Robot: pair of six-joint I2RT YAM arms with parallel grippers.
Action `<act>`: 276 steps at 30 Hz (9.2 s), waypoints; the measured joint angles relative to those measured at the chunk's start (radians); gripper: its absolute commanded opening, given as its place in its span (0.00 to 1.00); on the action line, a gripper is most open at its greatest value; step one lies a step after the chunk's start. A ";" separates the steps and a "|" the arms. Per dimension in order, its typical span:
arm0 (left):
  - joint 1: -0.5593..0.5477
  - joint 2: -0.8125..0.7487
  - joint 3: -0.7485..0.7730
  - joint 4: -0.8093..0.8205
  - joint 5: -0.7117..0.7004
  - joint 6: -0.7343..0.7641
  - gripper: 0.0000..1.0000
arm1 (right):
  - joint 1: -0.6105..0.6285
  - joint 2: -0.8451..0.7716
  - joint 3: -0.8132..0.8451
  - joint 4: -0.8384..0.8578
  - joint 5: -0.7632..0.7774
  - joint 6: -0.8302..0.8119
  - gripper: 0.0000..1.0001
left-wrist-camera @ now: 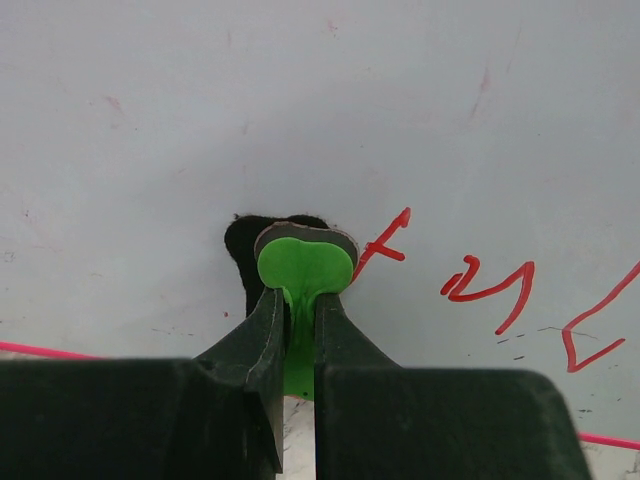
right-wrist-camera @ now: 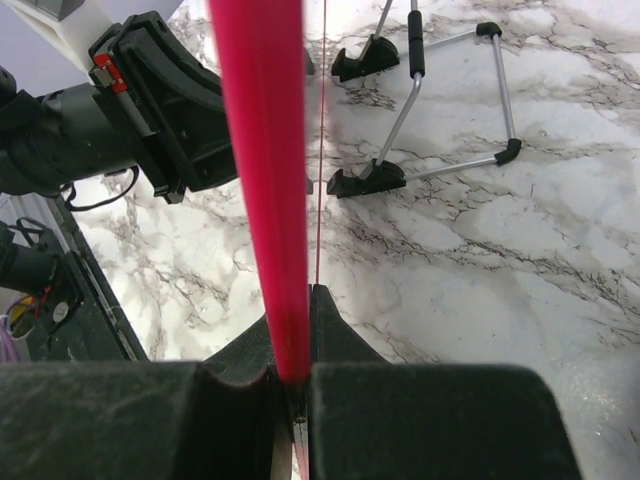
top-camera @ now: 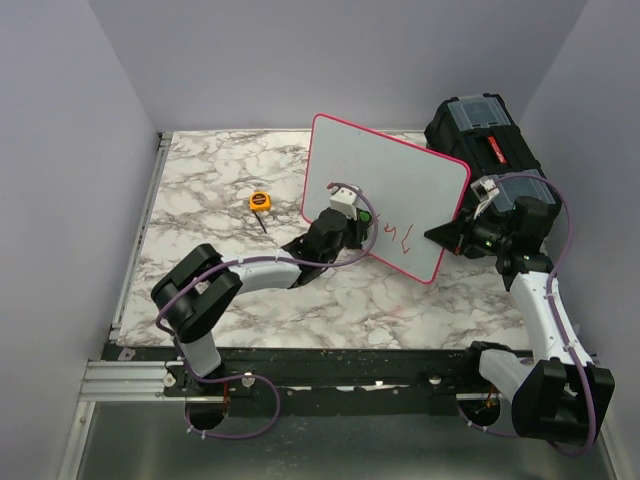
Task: Erase the whiteboard
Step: Erase the whiteboard using the whiteboard eraser.
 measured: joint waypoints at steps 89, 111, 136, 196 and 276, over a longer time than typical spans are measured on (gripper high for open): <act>-0.170 -0.210 -0.021 -0.340 -0.154 0.110 0.00 | 0.009 -0.006 -0.011 -0.052 -0.153 -0.048 0.00; -0.139 -0.134 -0.281 -0.177 -0.151 0.002 0.00 | 0.007 -0.007 -0.012 -0.037 -0.136 -0.059 0.00; -0.177 -0.123 -0.053 -0.269 -0.096 0.018 0.00 | 0.002 -0.010 -0.011 -0.016 -0.117 -0.060 0.00; 0.053 -0.076 -0.142 -0.169 -0.098 -0.173 0.00 | 0.000 -0.017 -0.012 -0.002 -0.093 -0.071 0.00; 0.056 0.092 0.014 -0.195 0.057 -0.461 0.00 | -0.006 -0.024 -0.012 0.047 -0.040 -0.126 0.00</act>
